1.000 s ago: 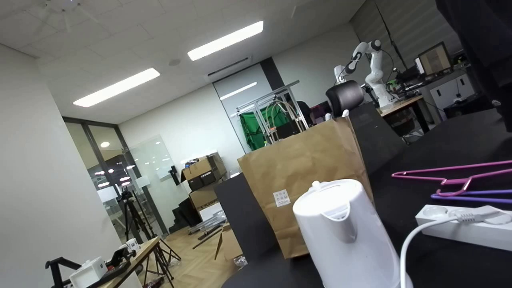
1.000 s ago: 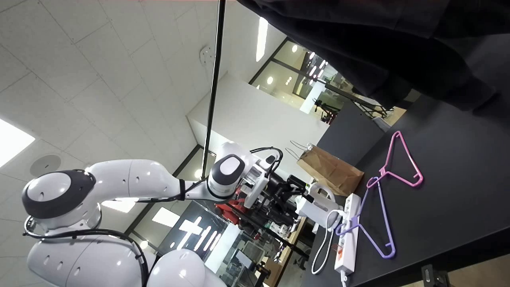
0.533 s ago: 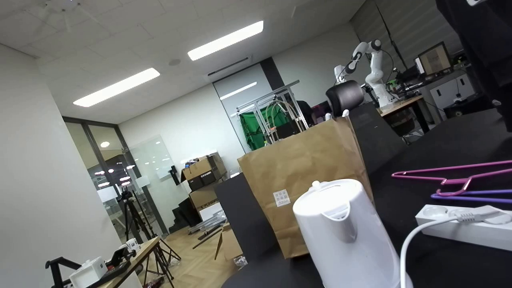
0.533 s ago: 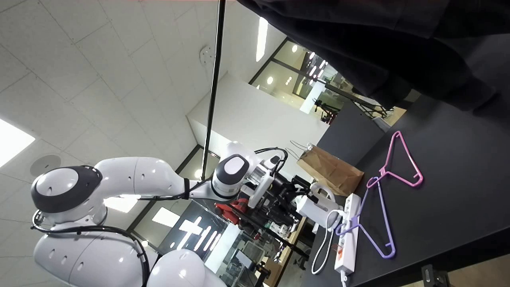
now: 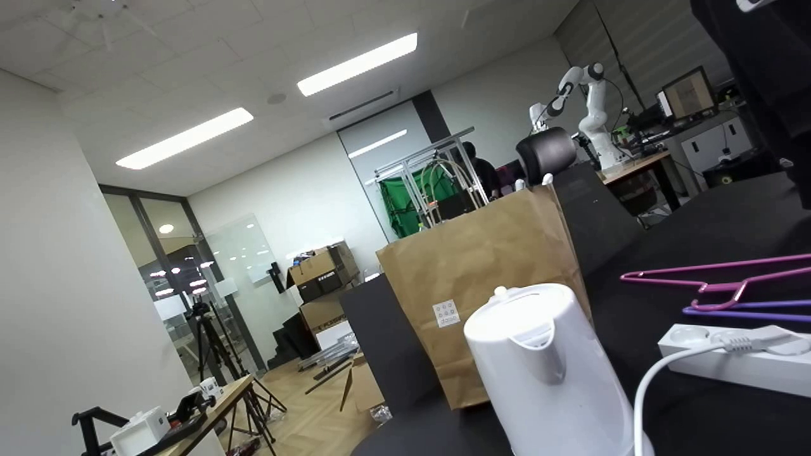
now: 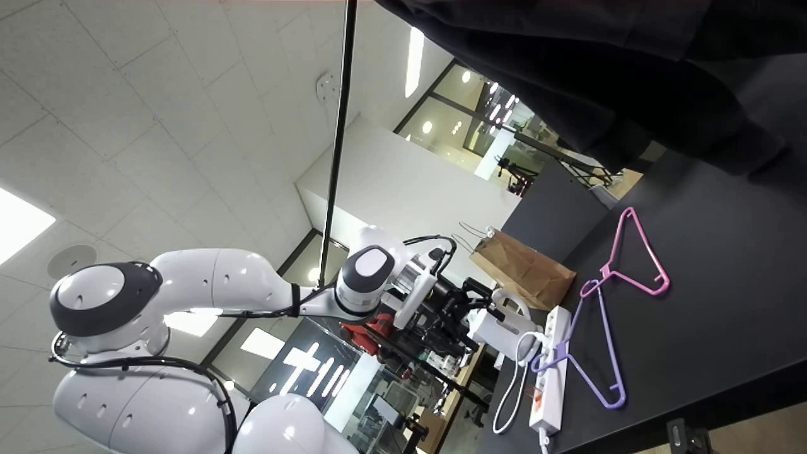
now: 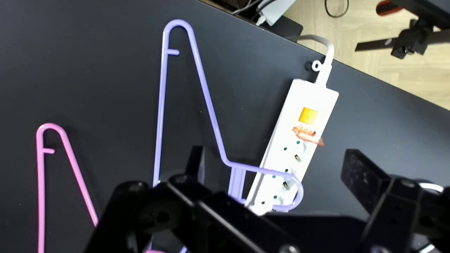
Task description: Hang the blue coat hanger on the rod
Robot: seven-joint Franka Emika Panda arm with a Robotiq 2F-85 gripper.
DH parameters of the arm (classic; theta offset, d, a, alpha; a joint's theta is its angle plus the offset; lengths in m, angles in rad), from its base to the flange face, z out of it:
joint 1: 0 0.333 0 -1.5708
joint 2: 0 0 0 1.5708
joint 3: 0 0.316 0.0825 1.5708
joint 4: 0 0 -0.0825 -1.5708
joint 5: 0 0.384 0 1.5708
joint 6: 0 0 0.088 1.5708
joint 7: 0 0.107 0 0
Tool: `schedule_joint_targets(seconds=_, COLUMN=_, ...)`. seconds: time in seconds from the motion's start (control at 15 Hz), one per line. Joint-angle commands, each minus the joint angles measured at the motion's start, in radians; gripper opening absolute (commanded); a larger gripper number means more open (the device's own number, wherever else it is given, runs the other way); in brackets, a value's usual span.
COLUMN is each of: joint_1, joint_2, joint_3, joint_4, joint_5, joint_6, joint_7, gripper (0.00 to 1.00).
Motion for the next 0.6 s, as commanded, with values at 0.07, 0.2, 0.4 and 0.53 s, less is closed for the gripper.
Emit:
schedule_joint_targets(seconds=0.07, joint_1=0.005, joint_2=0.009, joint_3=-0.013, joint_4=-0.022, joint_5=-0.119, joint_6=0.024, joint_7=-0.171, gripper=1.0)
schedule_joint_targets(seconds=0.2, joint_1=0.001, joint_2=0.015, joint_3=-0.02, joint_4=-0.027, joint_5=-0.16, joint_6=0.021, joint_7=-0.269, gripper=1.0)
schedule_joint_targets(seconds=0.4, joint_1=-0.003, joint_2=0.029, joint_3=-0.029, joint_4=-0.028, joint_5=-0.213, joint_6=0.012, joint_7=-0.416, gripper=1.0)
schedule_joint_targets(seconds=0.53, joint_1=-0.002, joint_2=0.042, joint_3=-0.035, joint_4=-0.023, joint_5=-0.225, joint_6=0.008, joint_7=-0.53, gripper=1.0)
